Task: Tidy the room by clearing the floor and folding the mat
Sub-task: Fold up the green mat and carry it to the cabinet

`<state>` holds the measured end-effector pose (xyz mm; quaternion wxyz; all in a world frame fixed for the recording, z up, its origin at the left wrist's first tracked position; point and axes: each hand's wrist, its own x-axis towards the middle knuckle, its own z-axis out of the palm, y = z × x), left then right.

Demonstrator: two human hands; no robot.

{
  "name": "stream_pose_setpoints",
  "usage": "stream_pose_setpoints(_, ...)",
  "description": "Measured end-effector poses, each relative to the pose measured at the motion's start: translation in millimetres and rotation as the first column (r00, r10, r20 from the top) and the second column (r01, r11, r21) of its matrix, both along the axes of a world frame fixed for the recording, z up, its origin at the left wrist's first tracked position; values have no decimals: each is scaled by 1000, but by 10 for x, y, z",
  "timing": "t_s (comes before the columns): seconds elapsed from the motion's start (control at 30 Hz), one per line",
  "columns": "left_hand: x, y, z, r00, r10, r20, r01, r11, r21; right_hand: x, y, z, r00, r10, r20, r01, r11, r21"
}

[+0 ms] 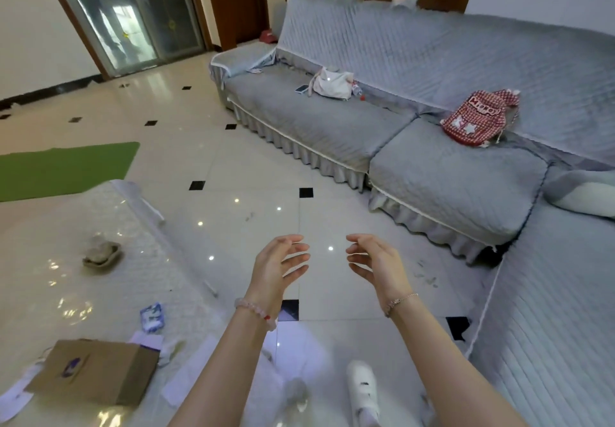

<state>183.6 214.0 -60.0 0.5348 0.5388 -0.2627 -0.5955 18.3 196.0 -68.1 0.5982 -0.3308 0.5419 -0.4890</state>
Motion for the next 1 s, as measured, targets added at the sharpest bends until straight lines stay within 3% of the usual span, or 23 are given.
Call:
stream_pose_setpoints(0.47, -286, -2127, -19, 973, 230, 4, -231, 973, 15, -105, -2566, 101, 956, 291, -40, -290, 957, 17)
stream_pose_setpoints(0.77, 209, -3147, -124, 940, 340, -12, -339, 939, 53, 476, -3743, -78, 899, 435, -49, -433, 900, 43)
stream_pose_setpoints(1.0, 1093, -4259, -124, 915, 404, 10, -404, 914, 25, 1384, -4938, -11, 842, 534, -78, -533, 846, 27)
